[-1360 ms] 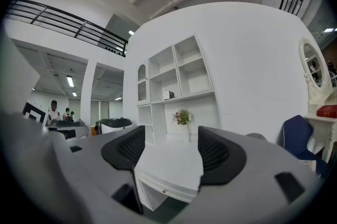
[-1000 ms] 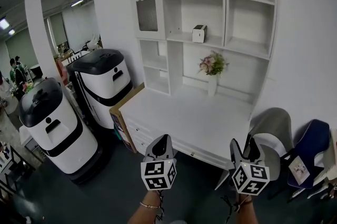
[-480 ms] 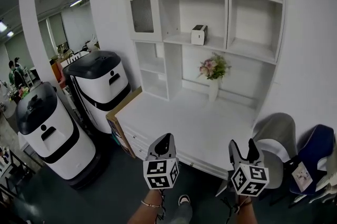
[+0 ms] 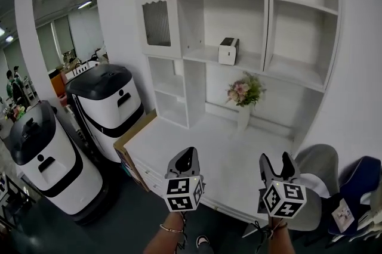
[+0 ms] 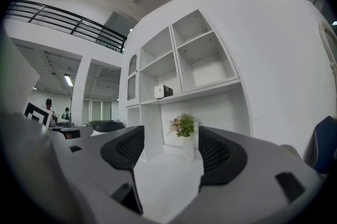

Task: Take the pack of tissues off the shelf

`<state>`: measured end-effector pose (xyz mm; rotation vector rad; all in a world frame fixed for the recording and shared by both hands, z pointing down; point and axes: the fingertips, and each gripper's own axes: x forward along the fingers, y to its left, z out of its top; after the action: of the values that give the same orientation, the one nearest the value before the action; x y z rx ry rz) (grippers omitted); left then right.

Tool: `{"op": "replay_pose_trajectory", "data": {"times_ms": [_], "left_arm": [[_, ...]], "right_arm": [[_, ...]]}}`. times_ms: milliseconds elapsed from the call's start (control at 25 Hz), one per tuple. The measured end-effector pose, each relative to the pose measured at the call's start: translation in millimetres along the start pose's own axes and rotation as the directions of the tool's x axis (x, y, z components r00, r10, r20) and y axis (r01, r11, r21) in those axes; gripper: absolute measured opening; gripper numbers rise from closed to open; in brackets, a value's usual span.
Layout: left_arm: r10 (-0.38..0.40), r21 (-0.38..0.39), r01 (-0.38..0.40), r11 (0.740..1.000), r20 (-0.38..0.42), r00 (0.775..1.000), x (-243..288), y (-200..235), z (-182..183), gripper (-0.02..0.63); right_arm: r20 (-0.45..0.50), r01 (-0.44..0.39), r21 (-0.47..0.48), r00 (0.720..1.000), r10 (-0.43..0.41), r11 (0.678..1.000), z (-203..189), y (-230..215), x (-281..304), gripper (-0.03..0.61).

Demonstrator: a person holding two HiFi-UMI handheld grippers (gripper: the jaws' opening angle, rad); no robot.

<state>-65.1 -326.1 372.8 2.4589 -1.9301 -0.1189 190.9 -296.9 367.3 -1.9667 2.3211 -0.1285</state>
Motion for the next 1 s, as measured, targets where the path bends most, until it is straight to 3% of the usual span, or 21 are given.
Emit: {"op": "replay_pose_trajectory", "data": {"times_ms": [560, 1000], "left_arm": [[-0.01, 0.016, 0.01, 1.0, 0.015, 1.0, 141.9, 36.1, 11.8, 0.018], [0.049, 0.018, -0.049, 0.999, -0.015, 0.999, 175.3, 31.1, 10.0, 0.018]], "right_arm": [[0.026, -0.022, -0.027, 0.999, 0.023, 0.999, 22.5, -9.2, 141.2, 0.327], [0.012, -0.122, -0.006, 0.992, 0.122, 0.993, 32.1, -11.7, 191.8, 0.327]]}}
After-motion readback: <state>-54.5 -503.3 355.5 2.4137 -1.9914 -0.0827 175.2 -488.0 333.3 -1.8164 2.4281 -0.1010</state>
